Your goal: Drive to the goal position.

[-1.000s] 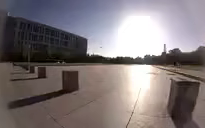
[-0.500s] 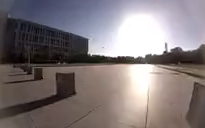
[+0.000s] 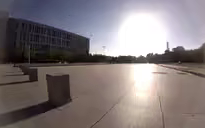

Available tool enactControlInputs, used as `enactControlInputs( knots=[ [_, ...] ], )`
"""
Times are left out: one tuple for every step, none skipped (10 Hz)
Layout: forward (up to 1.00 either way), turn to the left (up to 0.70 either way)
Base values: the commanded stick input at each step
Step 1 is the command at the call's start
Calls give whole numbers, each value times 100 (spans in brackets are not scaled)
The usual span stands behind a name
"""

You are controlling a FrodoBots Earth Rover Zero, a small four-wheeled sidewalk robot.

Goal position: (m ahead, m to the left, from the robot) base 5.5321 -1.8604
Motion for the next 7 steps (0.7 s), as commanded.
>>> enactControlInputs(
  knots=[
    [70, -35],
    [70, -35],
    [70, -35],
    [70, -35],
    [70, -35],
    [70, -33],
    [70, -10]
  ],
)
